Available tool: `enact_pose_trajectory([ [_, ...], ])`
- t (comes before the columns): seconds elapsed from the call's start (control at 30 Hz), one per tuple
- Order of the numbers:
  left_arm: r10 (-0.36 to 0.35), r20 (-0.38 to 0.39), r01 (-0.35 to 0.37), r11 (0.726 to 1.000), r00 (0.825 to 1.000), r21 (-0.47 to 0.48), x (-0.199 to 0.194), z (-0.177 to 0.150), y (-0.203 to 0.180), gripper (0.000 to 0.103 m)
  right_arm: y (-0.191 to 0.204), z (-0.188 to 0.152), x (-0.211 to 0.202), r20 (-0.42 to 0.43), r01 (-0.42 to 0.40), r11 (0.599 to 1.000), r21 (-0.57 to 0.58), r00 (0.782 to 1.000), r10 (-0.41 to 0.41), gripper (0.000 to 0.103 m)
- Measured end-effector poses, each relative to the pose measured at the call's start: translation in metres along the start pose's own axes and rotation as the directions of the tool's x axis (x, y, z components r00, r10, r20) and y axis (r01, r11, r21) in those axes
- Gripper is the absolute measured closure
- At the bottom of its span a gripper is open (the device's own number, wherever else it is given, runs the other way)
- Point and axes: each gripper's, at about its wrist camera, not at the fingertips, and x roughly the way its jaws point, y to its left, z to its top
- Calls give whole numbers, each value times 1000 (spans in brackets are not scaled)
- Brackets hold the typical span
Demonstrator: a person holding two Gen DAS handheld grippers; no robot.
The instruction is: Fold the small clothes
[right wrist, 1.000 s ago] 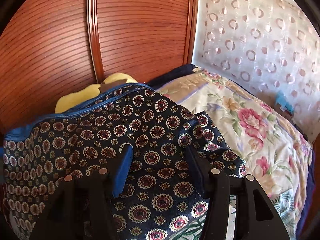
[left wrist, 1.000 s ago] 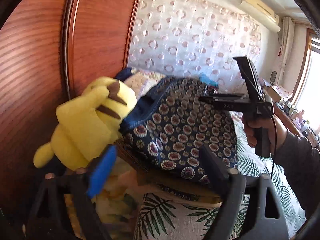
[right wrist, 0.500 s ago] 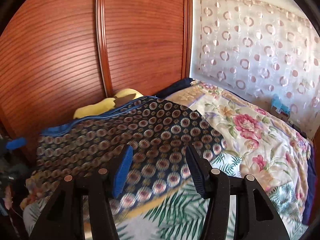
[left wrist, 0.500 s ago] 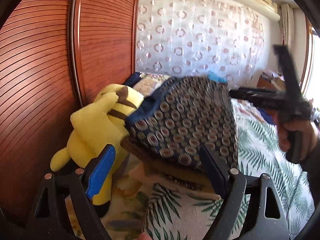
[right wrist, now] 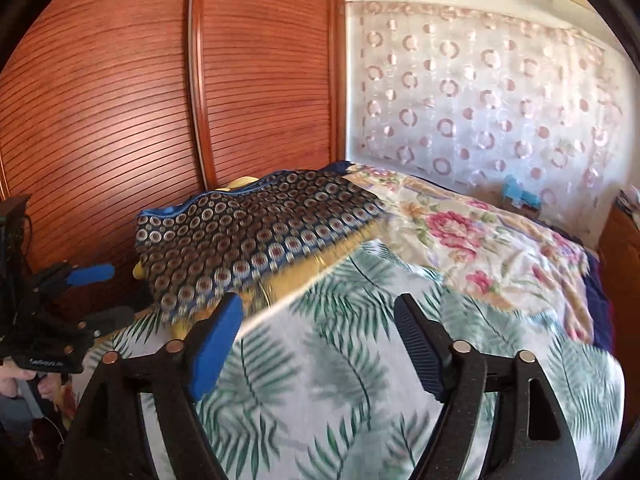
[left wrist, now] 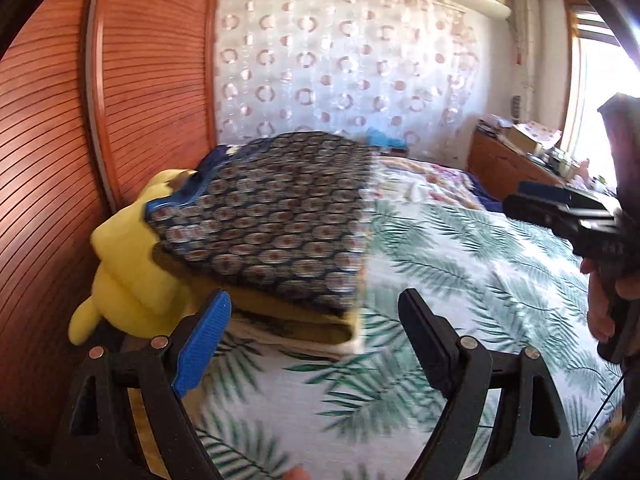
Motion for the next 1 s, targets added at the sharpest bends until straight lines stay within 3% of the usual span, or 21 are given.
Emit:
enact_pose_trajectory([
  [0.3,-92,44,88,993,995,81,-27,2,-61,17,-3,-57,-105,40,153,978,142,986,-160,12],
  [0.67,-145,104,131,982,984,135,-73,13,-106,17,10,-82,-239,117,363,889,280,906,-407,12],
  [0.8,-142,113,127,983,983,134,-84,17,-111,17,14,-86,-263,126,387,871,304,889,-439,12],
  [1.0,-146,121,128,981,982,143,-88,17,-114,17,21,-93,-272,136,392,862,322,882,-452,12],
])
